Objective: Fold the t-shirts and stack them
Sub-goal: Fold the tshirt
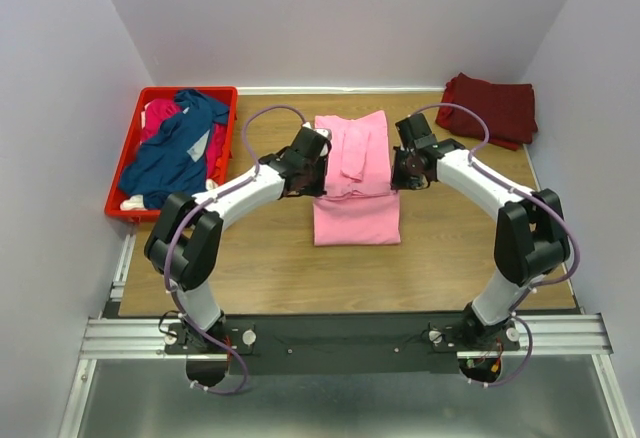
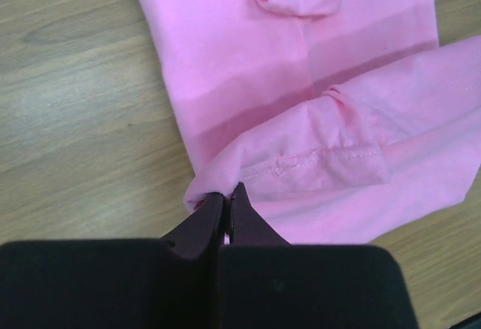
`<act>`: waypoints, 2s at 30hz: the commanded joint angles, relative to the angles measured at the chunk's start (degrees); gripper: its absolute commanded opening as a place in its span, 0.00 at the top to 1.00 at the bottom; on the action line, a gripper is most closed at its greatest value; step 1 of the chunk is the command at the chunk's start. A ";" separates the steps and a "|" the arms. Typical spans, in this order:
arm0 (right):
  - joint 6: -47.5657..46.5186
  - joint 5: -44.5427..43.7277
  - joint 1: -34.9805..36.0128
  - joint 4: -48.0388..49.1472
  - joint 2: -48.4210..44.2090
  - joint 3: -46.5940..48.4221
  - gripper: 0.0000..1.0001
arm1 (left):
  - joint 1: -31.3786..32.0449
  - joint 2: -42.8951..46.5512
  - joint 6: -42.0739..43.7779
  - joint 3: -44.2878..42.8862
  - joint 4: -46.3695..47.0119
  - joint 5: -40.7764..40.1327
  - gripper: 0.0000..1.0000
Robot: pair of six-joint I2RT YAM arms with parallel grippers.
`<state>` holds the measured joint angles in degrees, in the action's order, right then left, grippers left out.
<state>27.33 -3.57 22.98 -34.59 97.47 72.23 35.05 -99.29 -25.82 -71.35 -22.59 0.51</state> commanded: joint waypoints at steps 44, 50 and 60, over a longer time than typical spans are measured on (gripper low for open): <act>-4.48 -3.81 -2.50 11.29 6.15 0.46 0.99 | -1.56 -5.48 2.97 0.95 14.59 -4.21 0.99; -4.65 -6.00 -2.50 13.93 9.22 -0.51 0.88 | -1.65 -9.96 3.67 -0.19 16.52 -5.78 0.89; -3.52 -1.71 -2.33 13.76 0.89 0.11 0.63 | -1.56 -1.80 2.45 0.95 14.16 -9.30 0.45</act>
<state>22.81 -6.57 20.88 -22.24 104.86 72.10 33.80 -107.53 -22.65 -70.15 -7.92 -5.39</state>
